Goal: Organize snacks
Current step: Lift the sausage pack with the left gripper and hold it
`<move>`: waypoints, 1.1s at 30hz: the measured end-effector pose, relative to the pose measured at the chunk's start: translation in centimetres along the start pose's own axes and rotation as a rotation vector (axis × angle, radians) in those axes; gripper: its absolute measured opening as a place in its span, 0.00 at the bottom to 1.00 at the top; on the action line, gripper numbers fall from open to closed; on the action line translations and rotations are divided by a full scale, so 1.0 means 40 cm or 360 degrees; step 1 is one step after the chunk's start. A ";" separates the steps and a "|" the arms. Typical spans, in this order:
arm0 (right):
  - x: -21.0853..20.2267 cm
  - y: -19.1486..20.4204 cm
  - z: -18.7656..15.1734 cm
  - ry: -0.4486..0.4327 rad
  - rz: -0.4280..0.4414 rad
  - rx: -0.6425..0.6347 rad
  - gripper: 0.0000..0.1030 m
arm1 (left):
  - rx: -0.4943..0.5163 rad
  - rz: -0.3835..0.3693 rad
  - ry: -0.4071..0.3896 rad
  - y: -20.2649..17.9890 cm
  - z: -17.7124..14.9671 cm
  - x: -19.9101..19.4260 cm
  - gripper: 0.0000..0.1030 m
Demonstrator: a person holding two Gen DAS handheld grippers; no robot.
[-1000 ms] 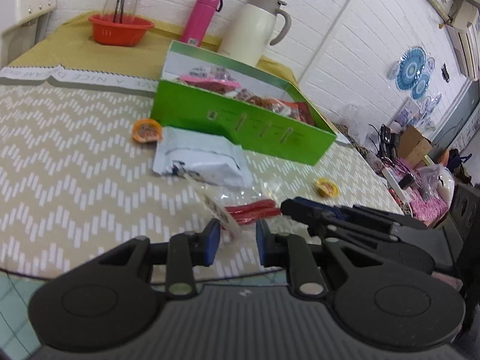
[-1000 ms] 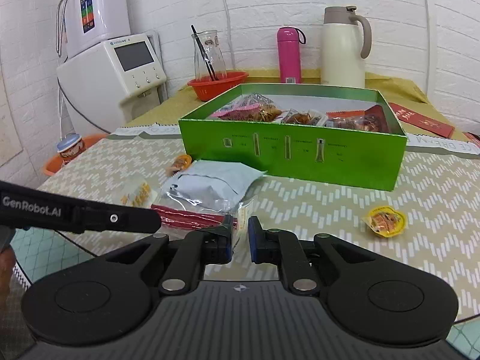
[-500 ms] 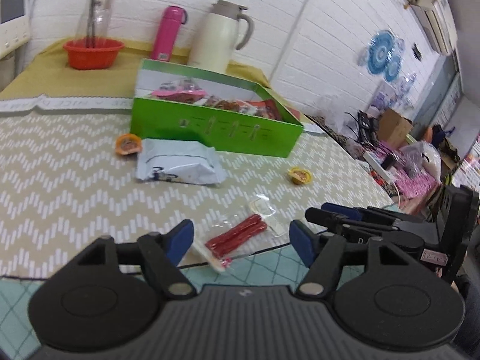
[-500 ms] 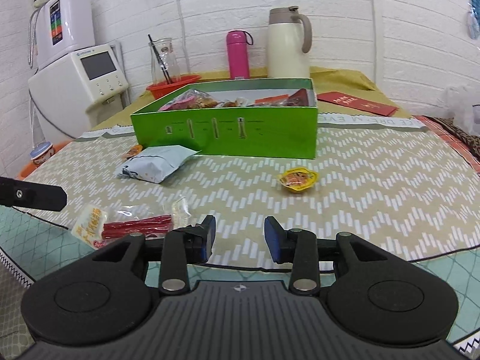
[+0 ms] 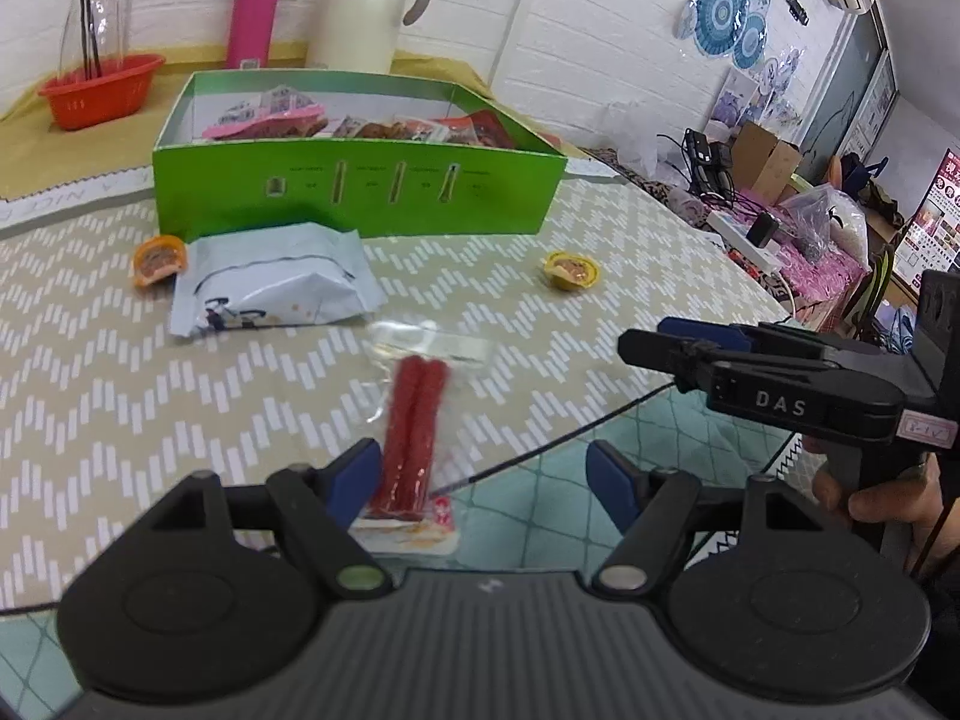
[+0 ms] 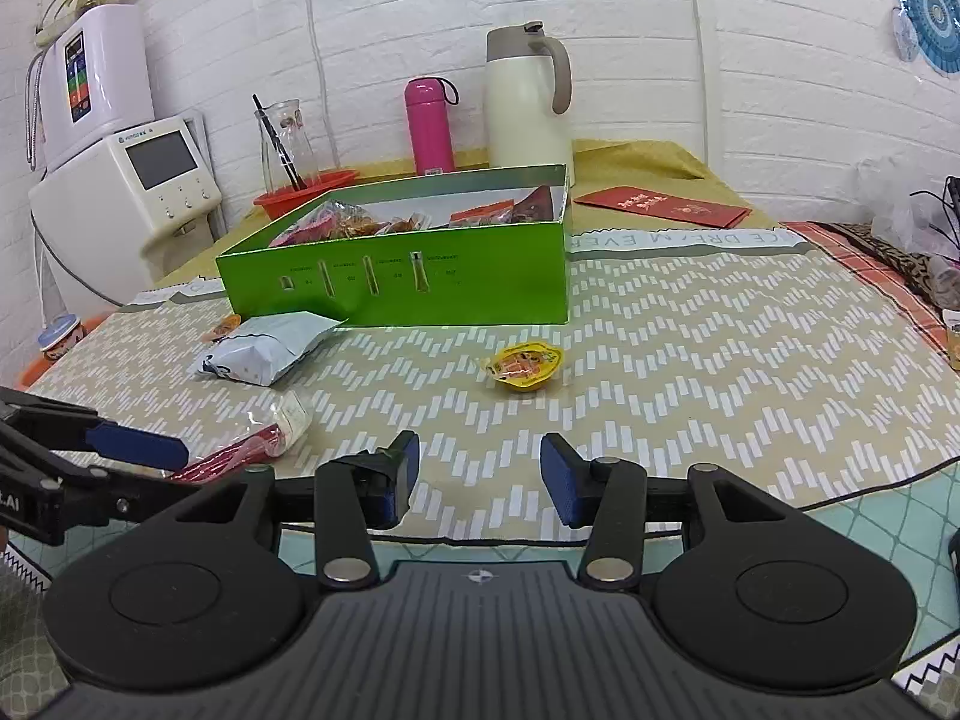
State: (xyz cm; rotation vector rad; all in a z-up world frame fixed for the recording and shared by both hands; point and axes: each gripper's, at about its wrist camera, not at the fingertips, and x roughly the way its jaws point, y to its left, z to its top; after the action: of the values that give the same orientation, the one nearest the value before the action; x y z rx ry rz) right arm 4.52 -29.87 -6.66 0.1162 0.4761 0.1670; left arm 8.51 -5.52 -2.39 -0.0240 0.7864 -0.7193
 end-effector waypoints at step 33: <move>0.071 -0.005 0.049 0.0009 -0.0037 -0.0051 0.86 | -0.0023 0.0348 -0.0109 -0.012 0.036 0.031 0.88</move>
State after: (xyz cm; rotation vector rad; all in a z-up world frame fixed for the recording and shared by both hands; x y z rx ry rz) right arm 7.93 -29.67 -6.23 0.0786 0.4799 0.1524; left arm 9.76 -6.97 -2.01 0.0239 0.7159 -0.5027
